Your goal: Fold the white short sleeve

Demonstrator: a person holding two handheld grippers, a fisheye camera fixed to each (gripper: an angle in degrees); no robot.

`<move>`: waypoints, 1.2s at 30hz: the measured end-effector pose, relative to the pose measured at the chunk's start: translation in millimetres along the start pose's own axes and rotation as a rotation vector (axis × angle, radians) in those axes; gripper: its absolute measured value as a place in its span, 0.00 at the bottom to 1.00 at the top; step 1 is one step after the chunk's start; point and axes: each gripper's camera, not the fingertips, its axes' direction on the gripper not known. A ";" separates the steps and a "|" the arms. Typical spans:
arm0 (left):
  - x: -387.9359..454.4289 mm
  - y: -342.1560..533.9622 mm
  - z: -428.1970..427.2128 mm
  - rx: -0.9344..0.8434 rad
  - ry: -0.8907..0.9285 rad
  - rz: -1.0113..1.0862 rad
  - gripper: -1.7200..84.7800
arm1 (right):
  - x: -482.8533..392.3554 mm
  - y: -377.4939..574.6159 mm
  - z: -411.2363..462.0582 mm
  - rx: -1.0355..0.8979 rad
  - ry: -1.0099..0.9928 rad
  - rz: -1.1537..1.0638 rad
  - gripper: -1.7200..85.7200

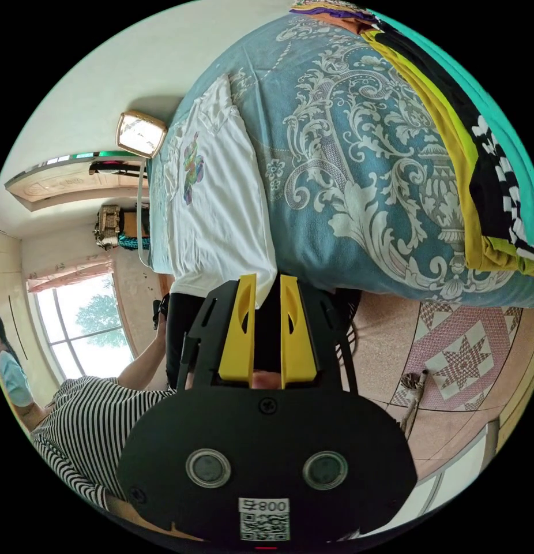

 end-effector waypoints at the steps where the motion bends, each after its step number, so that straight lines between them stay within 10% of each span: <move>1: -9.7 7.1 -5.6 -0.003 0.007 -0.009 0.18 | 3.5 4.4 2.4 -0.006 -0.010 0.006 0.11; 36: -222.4 192.5 -110.0 0.189 0.483 -0.119 0.19 | -47.5 124.4 -48.4 0.088 -0.198 -0.215 0.03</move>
